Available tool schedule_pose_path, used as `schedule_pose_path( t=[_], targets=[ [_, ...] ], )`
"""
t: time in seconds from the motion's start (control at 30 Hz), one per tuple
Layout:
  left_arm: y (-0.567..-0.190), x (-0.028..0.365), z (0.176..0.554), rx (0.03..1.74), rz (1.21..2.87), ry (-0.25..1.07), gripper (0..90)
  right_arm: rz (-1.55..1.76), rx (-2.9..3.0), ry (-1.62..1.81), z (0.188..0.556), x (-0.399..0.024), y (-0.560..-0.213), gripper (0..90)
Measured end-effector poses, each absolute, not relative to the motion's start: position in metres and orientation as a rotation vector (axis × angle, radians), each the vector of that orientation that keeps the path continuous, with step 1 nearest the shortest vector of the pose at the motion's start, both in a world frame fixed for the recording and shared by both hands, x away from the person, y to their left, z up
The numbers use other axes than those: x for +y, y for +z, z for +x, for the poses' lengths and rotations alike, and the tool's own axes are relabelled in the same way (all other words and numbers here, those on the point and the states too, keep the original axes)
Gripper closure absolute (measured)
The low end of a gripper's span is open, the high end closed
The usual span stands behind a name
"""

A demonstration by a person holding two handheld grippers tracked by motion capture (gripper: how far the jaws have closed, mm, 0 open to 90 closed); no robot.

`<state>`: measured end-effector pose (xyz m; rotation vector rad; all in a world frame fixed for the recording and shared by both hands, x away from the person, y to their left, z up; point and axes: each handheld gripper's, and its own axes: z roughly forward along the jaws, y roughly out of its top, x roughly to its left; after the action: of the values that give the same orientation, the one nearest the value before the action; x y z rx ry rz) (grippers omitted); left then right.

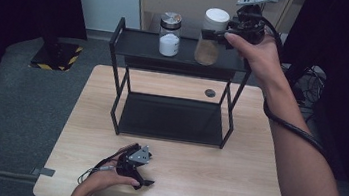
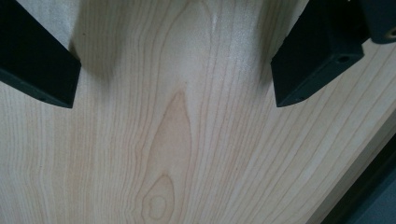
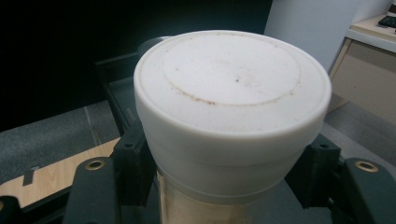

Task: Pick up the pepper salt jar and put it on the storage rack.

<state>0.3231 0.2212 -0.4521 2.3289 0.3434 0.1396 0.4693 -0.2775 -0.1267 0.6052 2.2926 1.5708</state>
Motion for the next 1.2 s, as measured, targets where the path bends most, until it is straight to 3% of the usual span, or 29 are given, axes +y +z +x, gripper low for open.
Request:
schedule_pose_path(
  t=[1.2],
  targets=[
    [-0.452, 0.221, 0.323, 0.343, 2.331, 0.14, 0.0, 0.663, 2.294, 1.512, 0.48, -0.269, -0.131, 36.0]
  ],
)
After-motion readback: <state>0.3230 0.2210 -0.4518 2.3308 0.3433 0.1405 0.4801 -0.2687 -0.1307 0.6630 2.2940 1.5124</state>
